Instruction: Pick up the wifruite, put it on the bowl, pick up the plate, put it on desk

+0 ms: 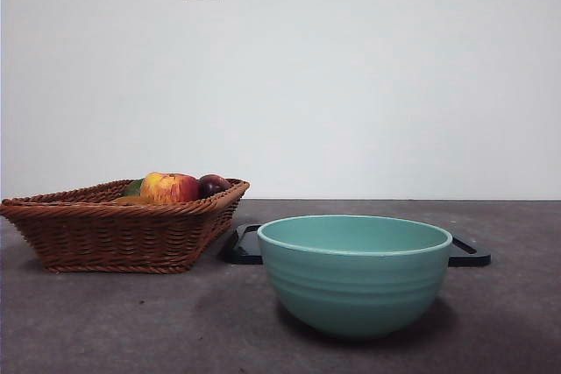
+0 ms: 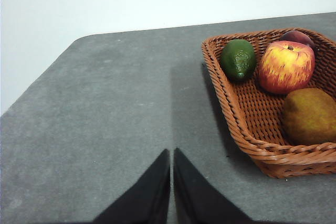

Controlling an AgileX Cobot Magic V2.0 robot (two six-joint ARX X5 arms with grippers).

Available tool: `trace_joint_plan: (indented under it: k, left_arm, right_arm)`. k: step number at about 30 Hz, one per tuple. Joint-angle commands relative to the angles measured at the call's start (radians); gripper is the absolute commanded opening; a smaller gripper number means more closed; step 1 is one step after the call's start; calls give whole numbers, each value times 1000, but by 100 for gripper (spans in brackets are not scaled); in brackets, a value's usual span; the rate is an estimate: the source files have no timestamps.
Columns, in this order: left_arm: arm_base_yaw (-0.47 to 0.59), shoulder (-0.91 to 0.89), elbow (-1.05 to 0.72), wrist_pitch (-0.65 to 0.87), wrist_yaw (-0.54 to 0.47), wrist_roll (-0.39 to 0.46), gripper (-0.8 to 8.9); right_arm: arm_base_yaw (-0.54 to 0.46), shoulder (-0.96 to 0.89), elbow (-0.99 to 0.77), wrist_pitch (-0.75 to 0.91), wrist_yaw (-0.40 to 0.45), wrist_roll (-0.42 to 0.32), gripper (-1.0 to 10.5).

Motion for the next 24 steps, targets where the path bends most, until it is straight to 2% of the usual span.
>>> trace_joint_plan:
  k: [1,10,20,24]
  left_arm:
    - [4,-2,-21,-8,-2,-3,9]
    - [3,-2,-21,-8,-3,-3,9]
    - [4,-2,-21,-8,-3,-3,9]
    - [3,-2,-21,-8,-2,-3,9]
  right_arm:
    - [-13,-57,-68,40,5,-16,6]
    - [-14,-205,-235,66,104,-11,6]
    - [-14,-257,-329,49,113,-6,6]
    - [-14,-257,-329,47,144,-6,6]
